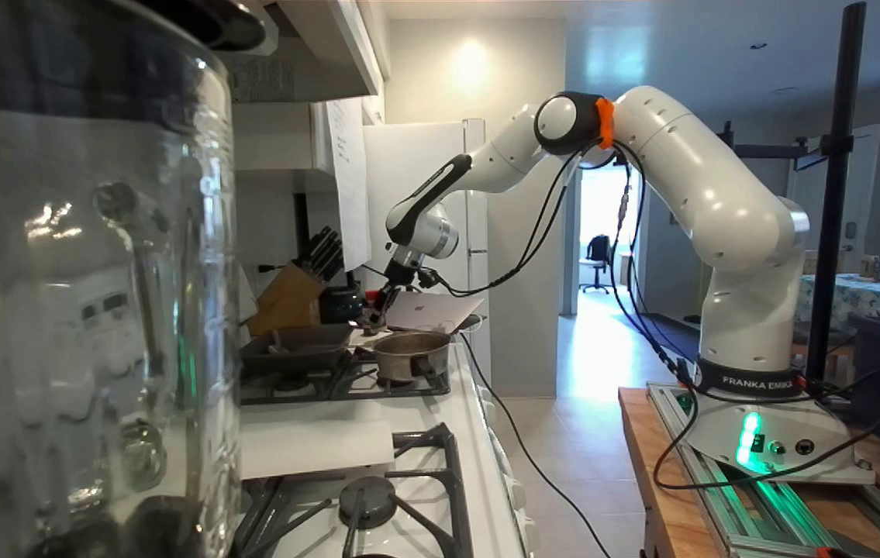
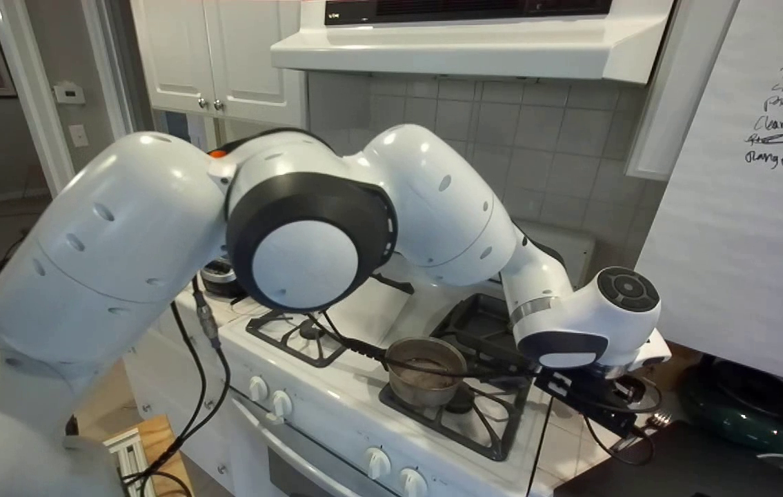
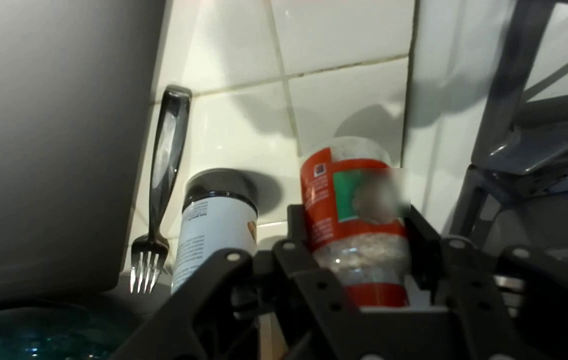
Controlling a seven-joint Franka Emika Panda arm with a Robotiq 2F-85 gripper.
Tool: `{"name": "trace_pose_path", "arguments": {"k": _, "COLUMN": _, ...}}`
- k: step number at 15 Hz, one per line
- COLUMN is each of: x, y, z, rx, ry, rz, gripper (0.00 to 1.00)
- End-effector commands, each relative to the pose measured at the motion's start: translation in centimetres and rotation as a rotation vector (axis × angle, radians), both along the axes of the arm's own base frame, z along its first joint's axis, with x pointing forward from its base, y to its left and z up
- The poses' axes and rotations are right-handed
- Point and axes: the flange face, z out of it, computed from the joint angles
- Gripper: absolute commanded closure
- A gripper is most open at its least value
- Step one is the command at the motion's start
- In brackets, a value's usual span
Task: Sprinkle some of the contents of the orange bottle into the grey tray
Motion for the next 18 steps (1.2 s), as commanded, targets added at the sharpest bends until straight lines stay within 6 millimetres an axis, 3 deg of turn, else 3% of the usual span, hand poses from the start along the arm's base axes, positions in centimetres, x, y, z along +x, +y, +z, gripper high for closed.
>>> {"name": "trace_pose_path", "arguments": {"k": 1, "x": 1.0, "y": -0.7, "z": -0.9, "rx": 0.019, "ry": -0.052, "rz": 0.002, "gripper": 0.77}}
{"name": "trace_pose_path", "arguments": {"k": 10, "x": 3.7, "y": 0.7, "z": -0.9, "rx": 0.027, "ry": -0.095, "rz": 0.040, "gripper": 0.77}}
{"name": "trace_pose_path", "arguments": {"k": 18, "x": 5.5, "y": 2.0, "z": -2.6, "rx": -0.012, "ry": -0.122, "rz": 0.053, "gripper": 0.77}}
